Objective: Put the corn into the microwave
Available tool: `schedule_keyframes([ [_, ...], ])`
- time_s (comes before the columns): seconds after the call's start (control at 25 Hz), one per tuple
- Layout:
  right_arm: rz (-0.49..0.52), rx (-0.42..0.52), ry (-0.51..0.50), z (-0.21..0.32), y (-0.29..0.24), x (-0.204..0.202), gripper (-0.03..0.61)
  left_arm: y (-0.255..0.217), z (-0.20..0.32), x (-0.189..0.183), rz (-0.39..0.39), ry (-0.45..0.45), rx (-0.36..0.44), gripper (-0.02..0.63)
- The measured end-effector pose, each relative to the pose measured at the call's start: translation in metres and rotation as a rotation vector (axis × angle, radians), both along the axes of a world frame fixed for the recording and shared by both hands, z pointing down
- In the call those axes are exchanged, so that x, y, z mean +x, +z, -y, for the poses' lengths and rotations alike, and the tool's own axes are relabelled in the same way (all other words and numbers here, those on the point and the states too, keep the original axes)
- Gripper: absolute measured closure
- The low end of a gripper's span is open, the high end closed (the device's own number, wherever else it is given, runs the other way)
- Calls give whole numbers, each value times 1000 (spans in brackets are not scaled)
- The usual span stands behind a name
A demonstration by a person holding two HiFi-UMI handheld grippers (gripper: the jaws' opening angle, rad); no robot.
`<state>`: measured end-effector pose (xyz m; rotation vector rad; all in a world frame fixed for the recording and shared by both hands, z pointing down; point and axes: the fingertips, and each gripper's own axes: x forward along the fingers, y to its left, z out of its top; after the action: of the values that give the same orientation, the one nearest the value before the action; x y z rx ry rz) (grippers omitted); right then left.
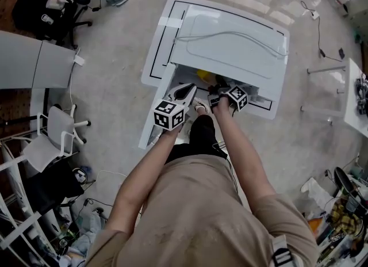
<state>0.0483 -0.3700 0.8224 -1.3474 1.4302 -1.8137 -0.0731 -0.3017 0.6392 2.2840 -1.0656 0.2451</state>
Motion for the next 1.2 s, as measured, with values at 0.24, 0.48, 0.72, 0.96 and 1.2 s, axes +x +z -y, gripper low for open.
schedule_keyframes([
  [0.24,-47,60,-109,0,-19,-19,387,-1,-2,-2,-29,-29,-11,604],
  [0.48,-106,107,-330,-21,-20,-37,347,-4,-8,2,-3,-7,2,604],
  [0.72,-281,106,-570,-44,-6,-53,345,-1,-18,8,12,19,-5,605],
  [0.96,-550,137,-705,-56,7,-54,337,-1,-23,16,42,56,7,605],
  [1.2,-874,192,-715,-70,8,-40,334,1,-28,23,56,84,10,604],
])
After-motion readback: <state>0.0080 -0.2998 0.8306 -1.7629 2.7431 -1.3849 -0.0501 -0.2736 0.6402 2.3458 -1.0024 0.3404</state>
